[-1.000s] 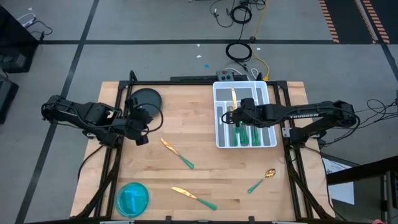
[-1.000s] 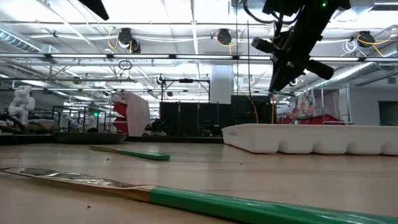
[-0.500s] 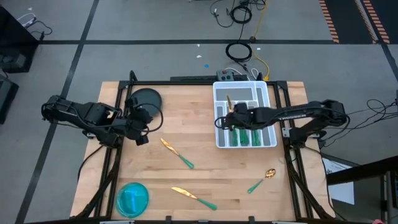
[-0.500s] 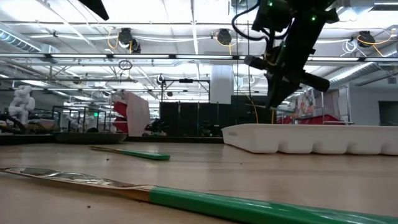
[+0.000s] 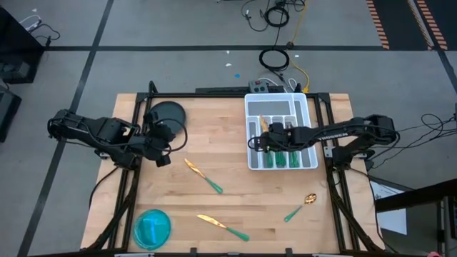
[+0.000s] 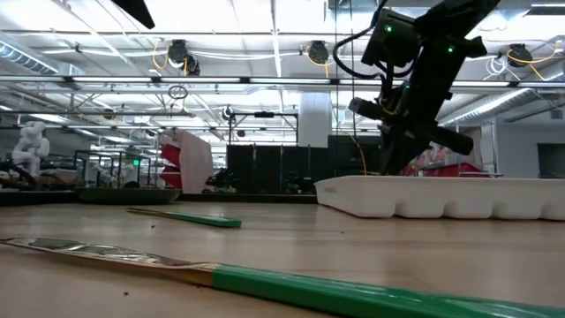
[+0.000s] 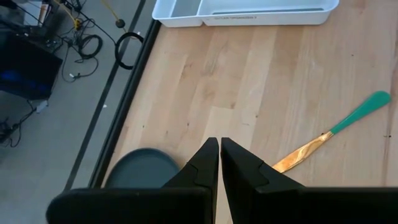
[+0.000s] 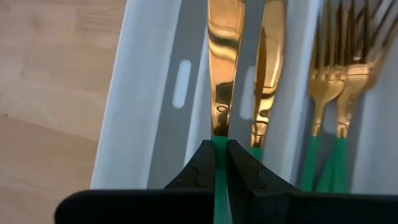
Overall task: Sort silverware
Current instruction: Put the green knife into the white silverware organizer
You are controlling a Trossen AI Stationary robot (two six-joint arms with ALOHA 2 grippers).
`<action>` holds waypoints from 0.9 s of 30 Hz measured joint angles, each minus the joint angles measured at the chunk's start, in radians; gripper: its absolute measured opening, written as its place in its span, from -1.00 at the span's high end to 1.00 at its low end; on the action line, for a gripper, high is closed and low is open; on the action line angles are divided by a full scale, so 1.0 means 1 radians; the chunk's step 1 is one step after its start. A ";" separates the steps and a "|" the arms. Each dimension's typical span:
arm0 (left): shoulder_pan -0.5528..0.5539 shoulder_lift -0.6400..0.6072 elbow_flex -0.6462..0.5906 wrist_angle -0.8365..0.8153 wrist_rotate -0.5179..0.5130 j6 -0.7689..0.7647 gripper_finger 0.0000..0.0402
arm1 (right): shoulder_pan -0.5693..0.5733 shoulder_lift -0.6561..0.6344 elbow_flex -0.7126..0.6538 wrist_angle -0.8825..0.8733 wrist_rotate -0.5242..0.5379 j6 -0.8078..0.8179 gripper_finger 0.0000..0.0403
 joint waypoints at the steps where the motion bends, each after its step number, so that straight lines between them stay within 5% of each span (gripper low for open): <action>1: 0.000 0.000 0.000 0.000 -0.001 0.001 0.86 | 0.000 0.000 -0.006 0.009 -0.001 0.007 1.00; 27: 0.000 0.000 0.000 0.000 -0.009 0.001 0.86 | 0.023 0.004 -0.032 -0.001 0.002 0.044 1.00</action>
